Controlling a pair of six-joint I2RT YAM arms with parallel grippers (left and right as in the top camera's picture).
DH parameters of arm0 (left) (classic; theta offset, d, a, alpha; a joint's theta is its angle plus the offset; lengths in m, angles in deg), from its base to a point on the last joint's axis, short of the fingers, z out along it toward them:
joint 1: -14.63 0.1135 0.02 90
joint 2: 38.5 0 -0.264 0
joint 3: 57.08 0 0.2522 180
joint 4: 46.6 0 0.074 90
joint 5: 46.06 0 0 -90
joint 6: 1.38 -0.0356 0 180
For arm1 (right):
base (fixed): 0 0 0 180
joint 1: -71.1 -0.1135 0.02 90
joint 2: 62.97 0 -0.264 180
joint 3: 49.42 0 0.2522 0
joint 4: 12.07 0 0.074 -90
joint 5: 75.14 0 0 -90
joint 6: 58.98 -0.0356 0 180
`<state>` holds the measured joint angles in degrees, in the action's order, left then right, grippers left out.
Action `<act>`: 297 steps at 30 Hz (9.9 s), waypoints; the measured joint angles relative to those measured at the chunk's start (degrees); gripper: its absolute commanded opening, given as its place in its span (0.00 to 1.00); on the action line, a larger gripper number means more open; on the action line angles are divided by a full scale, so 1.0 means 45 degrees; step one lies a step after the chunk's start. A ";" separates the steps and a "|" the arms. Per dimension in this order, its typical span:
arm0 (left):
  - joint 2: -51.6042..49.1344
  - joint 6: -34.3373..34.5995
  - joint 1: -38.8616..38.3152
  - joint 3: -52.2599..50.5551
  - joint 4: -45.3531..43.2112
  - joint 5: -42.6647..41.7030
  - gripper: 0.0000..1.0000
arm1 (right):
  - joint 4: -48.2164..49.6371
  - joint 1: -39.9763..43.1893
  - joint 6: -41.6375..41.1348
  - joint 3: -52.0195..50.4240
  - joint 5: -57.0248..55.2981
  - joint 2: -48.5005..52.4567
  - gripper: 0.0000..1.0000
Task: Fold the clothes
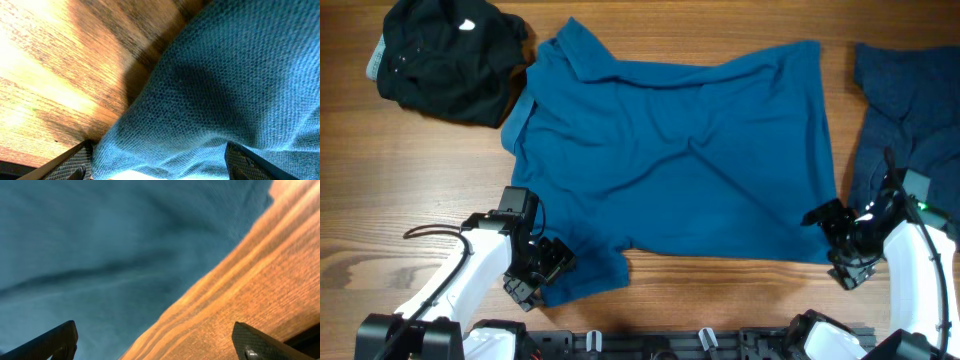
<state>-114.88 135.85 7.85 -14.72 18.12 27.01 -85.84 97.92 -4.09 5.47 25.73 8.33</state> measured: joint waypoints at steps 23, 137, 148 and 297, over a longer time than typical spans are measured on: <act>0.0000 0.0000 0.0000 0.0000 -0.0005 -0.0029 0.84 | 0.2880 0.0000 -0.2589 -0.1851 -0.2152 0.0015 1.00; 0.4269 0.0544 0.1127 0.4070 0.1200 0.2040 0.04 | 0.0510 0.0107 -0.0981 0.1248 -0.2011 -0.2025 0.04; 0.2404 0.0544 0.1598 0.4070 -0.1253 0.2987 0.04 | 0.1501 0.0107 -0.0986 0.1253 -0.2016 -0.0155 0.04; -0.3507 -0.0724 0.1632 0.4639 0.0287 0.1069 0.04 | 0.5445 -0.3337 0.0879 0.0865 0.0189 0.4867 0.08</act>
<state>-130.66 132.59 15.19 6.15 19.41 31.82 -61.33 82.91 -0.14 9.36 26.58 30.23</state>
